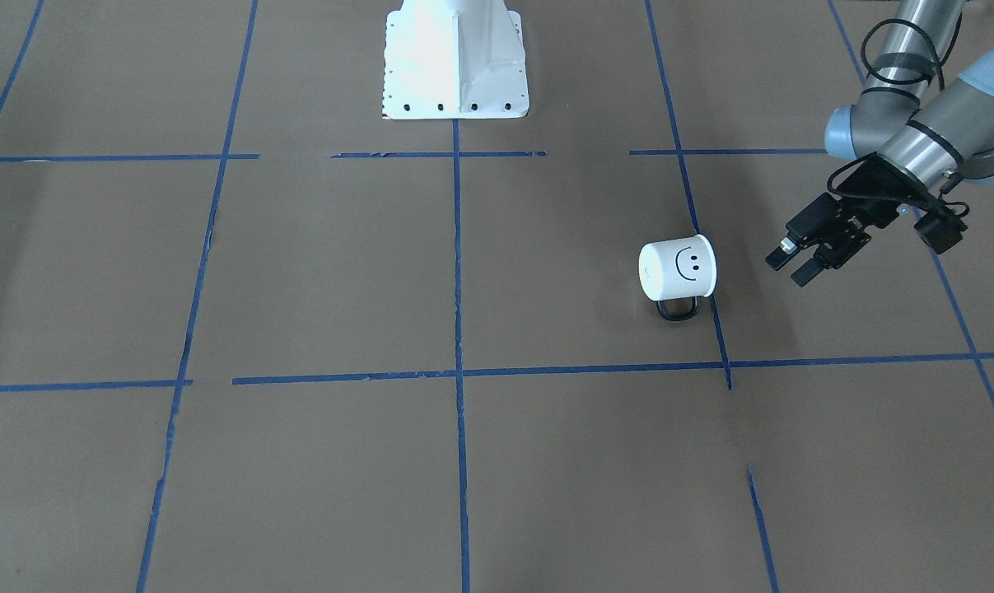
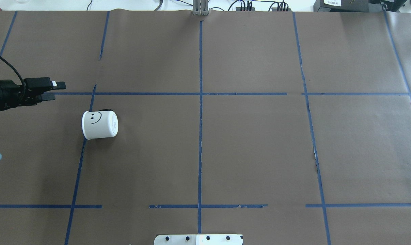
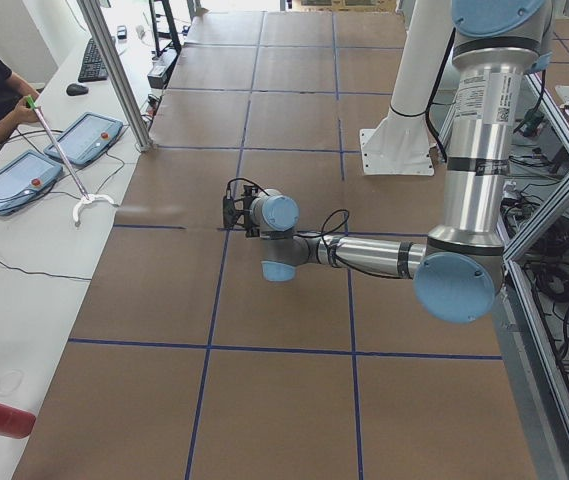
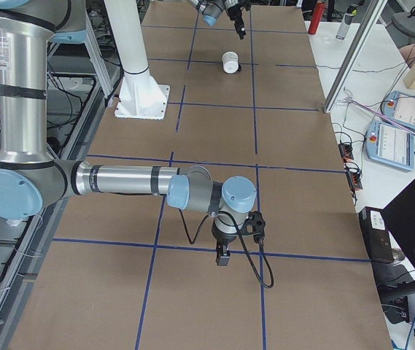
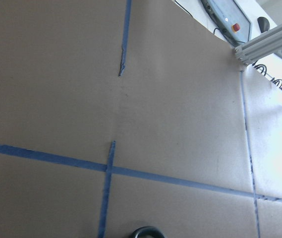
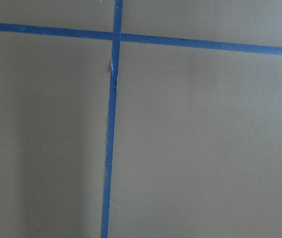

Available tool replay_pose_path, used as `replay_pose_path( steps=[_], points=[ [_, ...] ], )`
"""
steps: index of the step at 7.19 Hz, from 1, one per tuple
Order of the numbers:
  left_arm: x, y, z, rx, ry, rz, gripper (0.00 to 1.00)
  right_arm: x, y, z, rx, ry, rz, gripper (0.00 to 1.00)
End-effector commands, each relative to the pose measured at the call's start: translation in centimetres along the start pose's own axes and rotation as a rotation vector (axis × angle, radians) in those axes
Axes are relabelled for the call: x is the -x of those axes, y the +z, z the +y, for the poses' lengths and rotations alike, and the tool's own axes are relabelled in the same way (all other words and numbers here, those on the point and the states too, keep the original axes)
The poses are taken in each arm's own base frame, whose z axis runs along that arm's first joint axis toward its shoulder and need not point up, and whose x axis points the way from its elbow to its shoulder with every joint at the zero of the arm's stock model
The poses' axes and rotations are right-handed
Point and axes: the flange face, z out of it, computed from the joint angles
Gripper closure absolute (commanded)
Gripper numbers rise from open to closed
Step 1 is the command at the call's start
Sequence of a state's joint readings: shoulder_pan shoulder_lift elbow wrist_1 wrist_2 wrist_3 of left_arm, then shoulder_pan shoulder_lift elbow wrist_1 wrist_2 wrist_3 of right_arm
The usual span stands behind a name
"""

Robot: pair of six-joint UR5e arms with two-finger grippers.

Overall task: Flip mug
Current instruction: 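Move the left gripper toward the open end of the sideways white mug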

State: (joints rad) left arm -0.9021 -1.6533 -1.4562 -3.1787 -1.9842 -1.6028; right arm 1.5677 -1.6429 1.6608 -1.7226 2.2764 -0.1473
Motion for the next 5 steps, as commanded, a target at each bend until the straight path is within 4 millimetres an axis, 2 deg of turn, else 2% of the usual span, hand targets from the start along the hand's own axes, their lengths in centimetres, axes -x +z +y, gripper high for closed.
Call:
replay_pose_path(
  steps=[1, 2, 4, 5],
  points=[
    [2.2, 0.1, 1.8, -0.065, -0.065, 0.159, 0.00, 0.0, 0.0, 0.0, 0.000, 0.000, 0.000, 0.00],
    [2.3, 0.2, 2.7, -0.061, -0.069, 0.202, 0.00, 0.0, 0.0, 0.0, 0.000, 0.000, 0.000, 0.00],
    [3.3, 0.9, 4.6, 0.027, -0.287, 0.302, 0.00, 0.0, 0.0, 0.0, 0.001, 0.001, 0.000, 0.00],
    [3.7, 3.1, 7.0, 0.081, -0.302, 0.284, 0.00, 0.0, 0.0, 0.0, 0.000, 0.000, 0.000, 0.00]
  ],
)
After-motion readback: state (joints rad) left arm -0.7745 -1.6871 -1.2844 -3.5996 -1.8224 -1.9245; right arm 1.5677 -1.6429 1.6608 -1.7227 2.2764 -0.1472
